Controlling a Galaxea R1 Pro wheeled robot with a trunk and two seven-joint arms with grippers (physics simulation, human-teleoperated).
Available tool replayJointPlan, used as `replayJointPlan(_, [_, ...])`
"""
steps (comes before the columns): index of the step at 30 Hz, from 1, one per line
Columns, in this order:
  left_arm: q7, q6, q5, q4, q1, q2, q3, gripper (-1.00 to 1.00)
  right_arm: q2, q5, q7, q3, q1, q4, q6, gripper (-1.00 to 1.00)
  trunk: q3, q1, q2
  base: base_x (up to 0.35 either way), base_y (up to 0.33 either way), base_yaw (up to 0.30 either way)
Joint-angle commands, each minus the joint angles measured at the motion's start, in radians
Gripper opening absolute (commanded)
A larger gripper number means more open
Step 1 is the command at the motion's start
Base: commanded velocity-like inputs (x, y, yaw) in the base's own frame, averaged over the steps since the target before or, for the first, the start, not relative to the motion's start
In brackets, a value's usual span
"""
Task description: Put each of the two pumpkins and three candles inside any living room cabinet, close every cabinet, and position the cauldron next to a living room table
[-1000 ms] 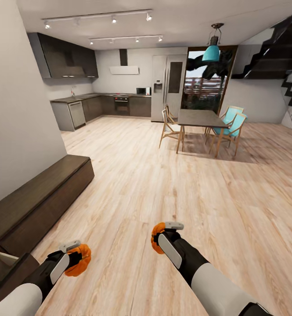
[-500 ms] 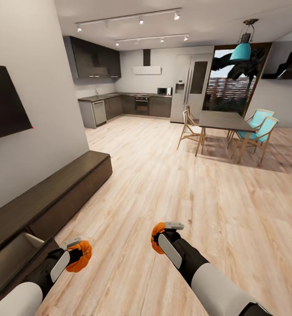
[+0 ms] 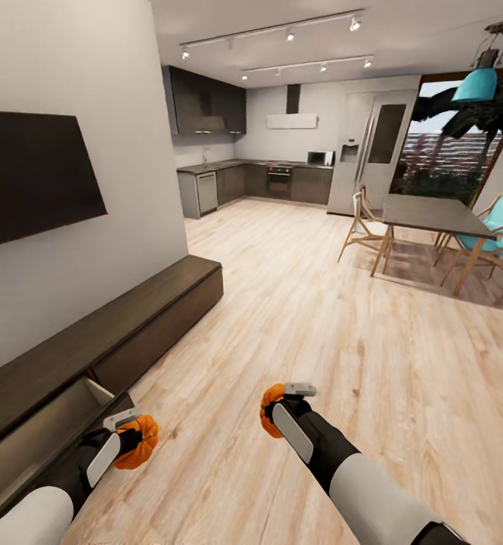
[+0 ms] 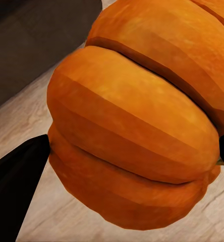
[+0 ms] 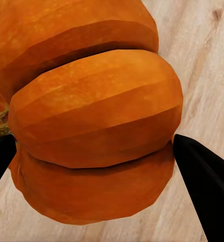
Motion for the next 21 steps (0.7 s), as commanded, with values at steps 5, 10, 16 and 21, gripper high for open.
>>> replayJointPlan(5, [0.002, 0.002, -0.001, 0.000, 0.000, 0.000, -0.002, -1.00, 0.000, 0.002, 0.000, 0.000, 0.000, 0.000, -0.001, -1.00, 0.000, 0.000, 0.000, 0.011, -0.016, 0.292])
replayJointPlan(10, [0.005, 0.003, -0.001, 0.000, 0.000, -0.002, -0.002, -1.00, 0.000, 0.002, 0.000, 0.000, 0.000, 0.000, -0.001, -1.00, 0.000, 0.000, 0.000, 0.088, -0.160, 0.292])
replayJointPlan(16, [0.006, 0.002, -0.002, 0.000, 0.000, -0.006, -0.004, -1.00, 0.001, 0.002, 0.000, 0.000, 0.000, 0.000, -0.001, -1.00, 0.000, 0.000, 0.000, 0.116, -0.210, 0.292])
replayJointPlan(21, [0.006, 0.001, -0.002, 0.000, 0.000, -0.007, -0.004, -1.00, 0.005, 0.002, 0.000, 0.000, 0.000, 0.000, -0.001, -1.00, 0.000, 0.000, 0.000, 0.049, -0.078, 0.292])
